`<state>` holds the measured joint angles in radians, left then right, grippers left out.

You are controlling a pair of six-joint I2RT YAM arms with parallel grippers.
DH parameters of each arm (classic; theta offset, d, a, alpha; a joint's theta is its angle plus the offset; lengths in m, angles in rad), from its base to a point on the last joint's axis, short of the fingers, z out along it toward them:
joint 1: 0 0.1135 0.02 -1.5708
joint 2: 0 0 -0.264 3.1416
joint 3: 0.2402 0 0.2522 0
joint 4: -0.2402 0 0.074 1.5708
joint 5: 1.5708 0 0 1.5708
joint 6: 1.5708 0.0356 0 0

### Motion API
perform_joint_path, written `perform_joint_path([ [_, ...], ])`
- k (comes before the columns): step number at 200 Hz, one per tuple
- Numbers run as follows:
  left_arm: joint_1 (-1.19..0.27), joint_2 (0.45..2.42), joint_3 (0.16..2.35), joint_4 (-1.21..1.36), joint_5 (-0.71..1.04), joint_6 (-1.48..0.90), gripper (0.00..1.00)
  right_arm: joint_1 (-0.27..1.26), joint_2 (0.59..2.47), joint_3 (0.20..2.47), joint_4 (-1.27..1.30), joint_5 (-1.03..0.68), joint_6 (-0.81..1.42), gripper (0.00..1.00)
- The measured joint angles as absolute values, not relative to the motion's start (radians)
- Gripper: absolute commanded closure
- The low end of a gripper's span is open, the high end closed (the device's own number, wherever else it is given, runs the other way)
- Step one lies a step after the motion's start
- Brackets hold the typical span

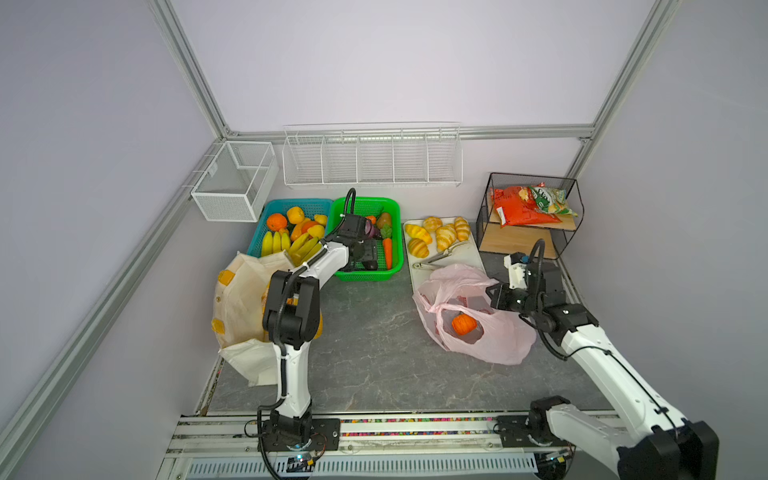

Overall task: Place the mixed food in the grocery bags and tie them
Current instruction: 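Withdraw the left gripper and reach into the green basket toward the purple eggplant, then grasp the purple eggplant with the left gripper and lift it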

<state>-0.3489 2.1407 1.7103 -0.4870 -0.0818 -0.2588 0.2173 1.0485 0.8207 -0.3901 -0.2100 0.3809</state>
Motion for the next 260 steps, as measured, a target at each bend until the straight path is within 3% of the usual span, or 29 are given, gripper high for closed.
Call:
perform_joint_path([
  [55, -0.349, 2.315, 1.908, -0.583, -0.051, -0.25, 0.17, 0.217, 1.05, 0.813, -0.376, -0.225, 0.381, 0.94],
  [110, -0.349, 2.424, 2.063, -0.641, 0.009, -0.247, 0.34, 0.217, 1.05, 0.809, -0.376, -0.229, 0.381, 0.94],
  [171, -0.349, 2.431, 2.078, -0.657, 0.049, -0.248, 0.59, 0.217, 1.05, 0.809, -0.376, -0.234, 0.381, 0.94],
  [204, -0.349, 2.365, 1.992, -0.622, 0.07, -0.254, 0.66, 0.217, 1.05, 0.809, -0.375, -0.237, 0.382, 0.94],
  [260, -0.349, 2.067, 1.738, -0.495, 0.04, -0.284, 0.72, 0.217, 1.055, 0.807, -0.361, -0.252, 0.385, 0.94],
])
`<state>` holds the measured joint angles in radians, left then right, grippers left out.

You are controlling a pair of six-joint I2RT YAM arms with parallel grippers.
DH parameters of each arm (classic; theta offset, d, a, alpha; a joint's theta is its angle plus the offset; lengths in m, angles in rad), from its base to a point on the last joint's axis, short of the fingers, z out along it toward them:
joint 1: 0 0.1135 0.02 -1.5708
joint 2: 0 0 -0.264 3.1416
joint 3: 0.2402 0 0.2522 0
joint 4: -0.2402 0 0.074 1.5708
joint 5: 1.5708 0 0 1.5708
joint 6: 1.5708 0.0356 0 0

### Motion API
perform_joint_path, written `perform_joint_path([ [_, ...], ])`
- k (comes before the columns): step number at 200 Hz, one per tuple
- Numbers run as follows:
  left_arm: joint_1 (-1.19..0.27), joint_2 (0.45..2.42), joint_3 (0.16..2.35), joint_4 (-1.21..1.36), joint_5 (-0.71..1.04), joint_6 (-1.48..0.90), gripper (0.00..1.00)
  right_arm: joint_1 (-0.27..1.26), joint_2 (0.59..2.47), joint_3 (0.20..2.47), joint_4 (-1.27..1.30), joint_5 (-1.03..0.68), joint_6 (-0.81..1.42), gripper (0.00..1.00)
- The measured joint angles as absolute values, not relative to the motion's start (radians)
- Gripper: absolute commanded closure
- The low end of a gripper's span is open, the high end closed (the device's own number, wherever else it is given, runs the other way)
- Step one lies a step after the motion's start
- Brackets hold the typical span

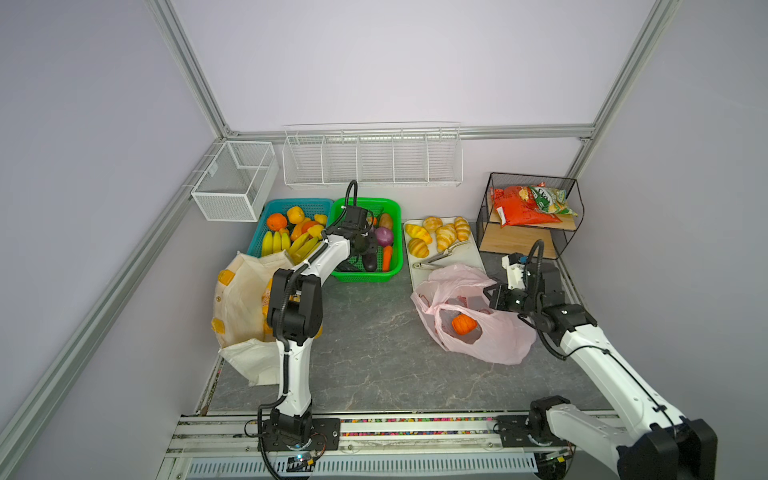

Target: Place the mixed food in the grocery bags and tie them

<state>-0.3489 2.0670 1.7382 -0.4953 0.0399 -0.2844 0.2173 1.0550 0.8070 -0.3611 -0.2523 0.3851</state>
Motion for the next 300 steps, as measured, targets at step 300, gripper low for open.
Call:
perform_joint_path([
  [300, -0.991, 1.469, 1.084, -0.354, 0.175, -0.285, 0.74, 0.217, 1.072, 0.806, -0.339, -0.258, 0.389, 0.94],
])
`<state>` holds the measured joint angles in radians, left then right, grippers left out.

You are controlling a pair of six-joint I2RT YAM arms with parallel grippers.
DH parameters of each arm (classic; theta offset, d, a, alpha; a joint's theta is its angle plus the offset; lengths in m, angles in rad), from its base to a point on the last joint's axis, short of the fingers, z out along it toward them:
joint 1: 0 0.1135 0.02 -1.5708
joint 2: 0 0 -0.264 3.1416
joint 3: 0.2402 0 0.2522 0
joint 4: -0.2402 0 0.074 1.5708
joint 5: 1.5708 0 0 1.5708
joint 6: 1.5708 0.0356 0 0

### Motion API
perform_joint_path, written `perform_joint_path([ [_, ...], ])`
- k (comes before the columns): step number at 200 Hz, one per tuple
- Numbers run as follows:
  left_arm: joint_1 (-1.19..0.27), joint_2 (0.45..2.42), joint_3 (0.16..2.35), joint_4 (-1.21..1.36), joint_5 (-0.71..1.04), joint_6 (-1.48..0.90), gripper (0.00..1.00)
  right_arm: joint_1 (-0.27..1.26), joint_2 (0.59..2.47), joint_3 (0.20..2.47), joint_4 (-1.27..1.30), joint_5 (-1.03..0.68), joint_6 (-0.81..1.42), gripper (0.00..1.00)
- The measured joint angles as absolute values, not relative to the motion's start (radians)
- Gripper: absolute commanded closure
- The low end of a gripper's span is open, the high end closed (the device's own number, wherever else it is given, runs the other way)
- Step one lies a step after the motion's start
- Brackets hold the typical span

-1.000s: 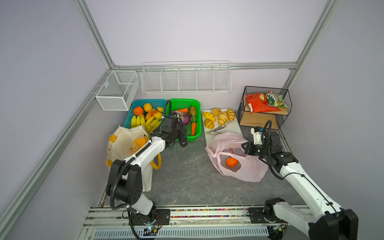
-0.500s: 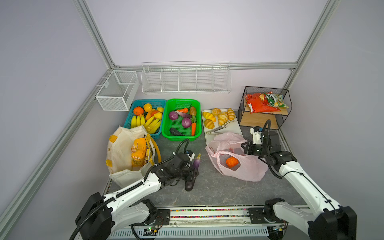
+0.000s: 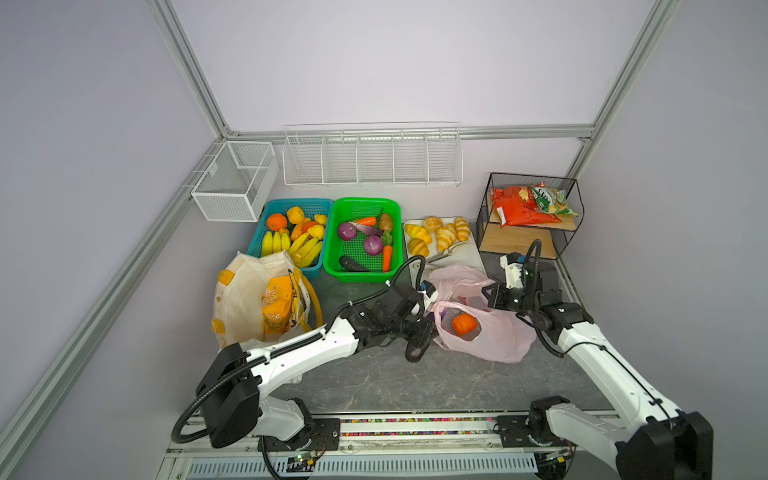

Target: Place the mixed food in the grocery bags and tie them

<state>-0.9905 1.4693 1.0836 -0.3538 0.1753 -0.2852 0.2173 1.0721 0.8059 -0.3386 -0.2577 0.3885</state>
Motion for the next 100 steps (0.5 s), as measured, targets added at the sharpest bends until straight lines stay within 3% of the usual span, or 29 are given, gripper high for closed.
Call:
perform_joint_path([
  [100, -0.949, 1.818, 1.306, -0.19, 0.169, -0.545, 0.7, 0.217, 1.054, 0.796, -0.339, -0.29, 0.387, 0.94],
])
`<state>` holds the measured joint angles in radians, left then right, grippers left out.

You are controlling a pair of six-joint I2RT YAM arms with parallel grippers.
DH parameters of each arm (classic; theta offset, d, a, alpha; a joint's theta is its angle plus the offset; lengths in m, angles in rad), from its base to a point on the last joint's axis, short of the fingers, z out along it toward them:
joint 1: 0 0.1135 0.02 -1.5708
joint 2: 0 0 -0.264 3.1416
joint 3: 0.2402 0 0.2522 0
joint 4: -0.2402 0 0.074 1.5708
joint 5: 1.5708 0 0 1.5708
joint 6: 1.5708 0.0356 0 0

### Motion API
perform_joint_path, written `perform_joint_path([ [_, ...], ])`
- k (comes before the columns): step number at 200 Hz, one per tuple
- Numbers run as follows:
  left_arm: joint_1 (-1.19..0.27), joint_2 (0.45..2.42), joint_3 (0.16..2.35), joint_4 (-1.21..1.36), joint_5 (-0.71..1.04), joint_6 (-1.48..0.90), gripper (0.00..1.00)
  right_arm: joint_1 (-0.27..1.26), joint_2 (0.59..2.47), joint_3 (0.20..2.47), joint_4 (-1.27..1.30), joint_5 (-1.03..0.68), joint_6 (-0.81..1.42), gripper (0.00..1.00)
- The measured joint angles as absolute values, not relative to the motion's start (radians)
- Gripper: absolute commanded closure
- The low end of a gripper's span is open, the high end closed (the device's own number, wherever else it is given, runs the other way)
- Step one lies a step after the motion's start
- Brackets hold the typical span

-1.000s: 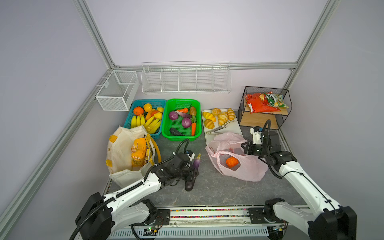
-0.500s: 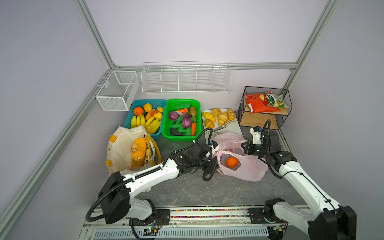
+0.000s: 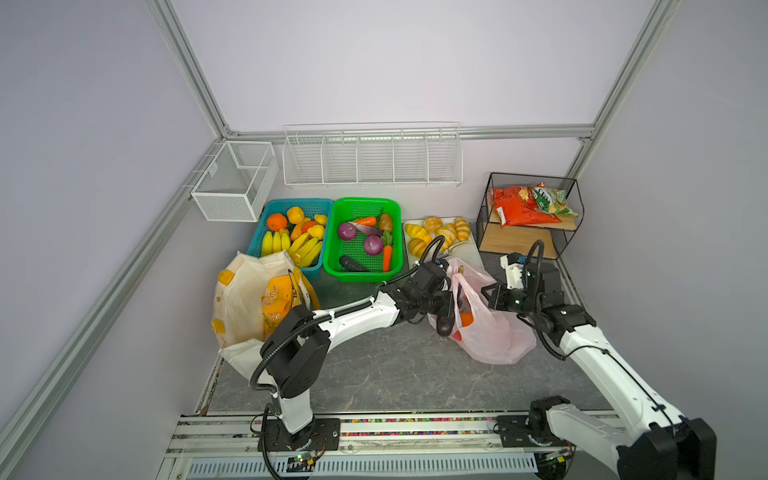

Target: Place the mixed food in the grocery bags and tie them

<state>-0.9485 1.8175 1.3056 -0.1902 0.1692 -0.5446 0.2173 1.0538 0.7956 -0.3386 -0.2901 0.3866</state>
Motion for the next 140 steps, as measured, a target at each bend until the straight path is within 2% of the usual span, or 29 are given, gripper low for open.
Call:
perform_joint_path([
  [33, -0.918, 1.86, 1.331, -0.171, 0.203, -0.594, 0.71, 0.217, 1.05, 0.791, -0.347, -0.282, 0.363, 0.94],
  [92, -0.846, 1.816, 1.254, -0.115, 0.269, -0.701, 0.73, 0.217, 1.003, 0.791, -0.373, -0.259, 0.304, 0.94],
  [140, -0.825, 1.794, 1.244, -0.02, 0.324, -0.805, 0.78, 0.217, 1.003, 0.791, -0.377, -0.275, 0.287, 0.94],
])
